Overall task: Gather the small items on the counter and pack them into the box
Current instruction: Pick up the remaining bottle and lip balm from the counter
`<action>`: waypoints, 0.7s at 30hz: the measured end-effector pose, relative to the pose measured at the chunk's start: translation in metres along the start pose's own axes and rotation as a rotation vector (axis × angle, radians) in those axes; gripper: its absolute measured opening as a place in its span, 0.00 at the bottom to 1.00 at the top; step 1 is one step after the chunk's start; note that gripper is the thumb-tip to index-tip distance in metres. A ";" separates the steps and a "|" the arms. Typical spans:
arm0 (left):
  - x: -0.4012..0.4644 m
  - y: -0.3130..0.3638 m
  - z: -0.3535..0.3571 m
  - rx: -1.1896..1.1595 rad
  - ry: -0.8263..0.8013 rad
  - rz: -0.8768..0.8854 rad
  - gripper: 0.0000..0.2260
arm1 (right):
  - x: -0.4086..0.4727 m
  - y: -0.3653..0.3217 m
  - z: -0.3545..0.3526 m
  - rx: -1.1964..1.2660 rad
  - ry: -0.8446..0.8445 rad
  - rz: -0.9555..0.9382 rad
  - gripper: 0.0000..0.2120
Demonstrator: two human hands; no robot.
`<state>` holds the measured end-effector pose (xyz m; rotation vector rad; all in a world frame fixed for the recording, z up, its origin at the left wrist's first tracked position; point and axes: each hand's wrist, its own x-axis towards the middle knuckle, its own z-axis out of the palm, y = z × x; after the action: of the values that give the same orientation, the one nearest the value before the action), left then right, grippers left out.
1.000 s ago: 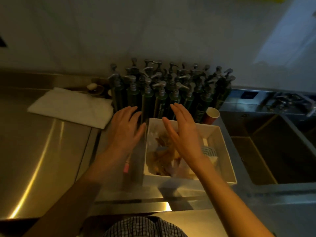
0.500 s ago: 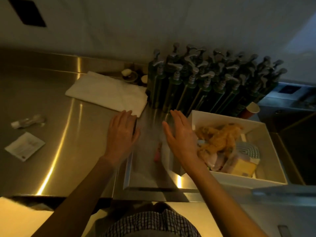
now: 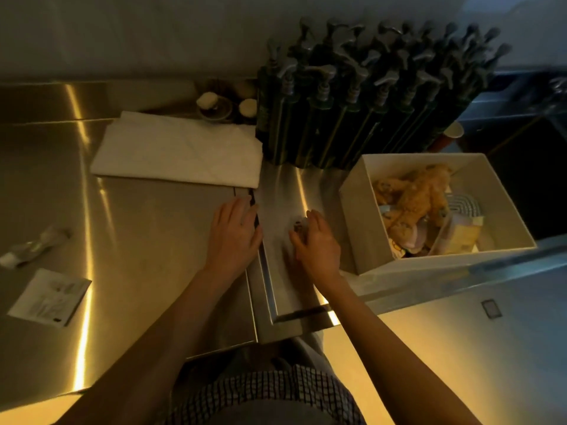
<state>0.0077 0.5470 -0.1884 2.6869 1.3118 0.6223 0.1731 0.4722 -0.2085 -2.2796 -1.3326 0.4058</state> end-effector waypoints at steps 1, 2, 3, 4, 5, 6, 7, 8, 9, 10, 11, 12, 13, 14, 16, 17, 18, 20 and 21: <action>-0.001 -0.002 0.001 -0.007 -0.028 -0.003 0.20 | 0.000 0.001 0.008 0.001 -0.019 0.036 0.28; -0.002 -0.004 0.003 -0.014 -0.054 -0.003 0.20 | 0.000 0.002 0.014 0.004 -0.037 0.078 0.30; -0.004 -0.007 0.004 -0.023 -0.077 0.002 0.21 | -0.001 0.004 0.021 0.011 -0.046 0.118 0.31; -0.005 -0.009 0.004 -0.030 -0.092 0.014 0.21 | -0.001 0.005 0.027 0.014 -0.039 0.144 0.31; -0.007 -0.011 0.005 -0.035 -0.101 0.027 0.20 | -0.001 0.006 0.033 0.010 -0.020 0.158 0.30; -0.010 -0.013 0.005 -0.039 -0.099 0.040 0.19 | -0.002 0.007 0.038 -0.001 0.006 0.164 0.28; -0.012 -0.016 0.005 -0.043 -0.092 0.047 0.19 | -0.002 0.008 0.041 -0.006 0.040 0.169 0.25; -0.014 -0.018 0.004 -0.047 -0.082 0.049 0.18 | -0.003 0.008 0.044 -0.001 0.080 0.170 0.21; -0.016 -0.021 0.004 -0.050 -0.072 0.049 0.18 | -0.004 0.008 0.046 0.009 0.120 0.167 0.18; -0.017 -0.023 0.003 -0.051 -0.068 0.047 0.17 | -0.005 0.007 0.046 0.020 0.151 0.162 0.15; -0.019 -0.025 0.001 -0.051 -0.071 0.042 0.17 | -0.006 0.007 0.046 0.029 0.171 0.156 0.13; -0.020 -0.027 0.000 -0.054 -0.077 0.035 0.18 | -0.006 0.006 0.046 0.035 0.184 0.147 0.11; -0.022 -0.030 -0.001 -0.058 -0.084 0.025 0.19 | -0.007 0.005 0.045 0.040 0.194 0.136 0.11; -0.023 -0.032 -0.002 -0.059 -0.089 0.013 0.20 | -0.008 0.004 0.044 0.047 0.202 0.123 0.11; -0.027 -0.039 -0.004 -0.049 -0.089 -0.012 0.19 | -0.008 0.002 0.042 0.059 0.217 0.085 0.11; -0.029 -0.042 -0.006 -0.046 -0.081 -0.022 0.19 | -0.009 0.001 0.040 0.056 0.224 0.060 0.11; -0.031 -0.046 -0.009 -0.045 -0.069 -0.032 0.18 | -0.008 -0.001 0.039 0.049 0.233 0.033 0.11; -0.034 -0.055 -0.015 -0.040 -0.047 -0.059 0.18 | -0.006 -0.009 0.036 0.034 0.265 -0.034 0.11; -0.035 -0.059 -0.019 -0.033 -0.035 -0.077 0.19 | -0.003 -0.014 0.035 0.032 0.279 -0.080 0.10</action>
<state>-0.0628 0.5553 -0.1972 2.5956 1.3763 0.5811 0.1445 0.4836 -0.2302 -2.1549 -1.2589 0.0775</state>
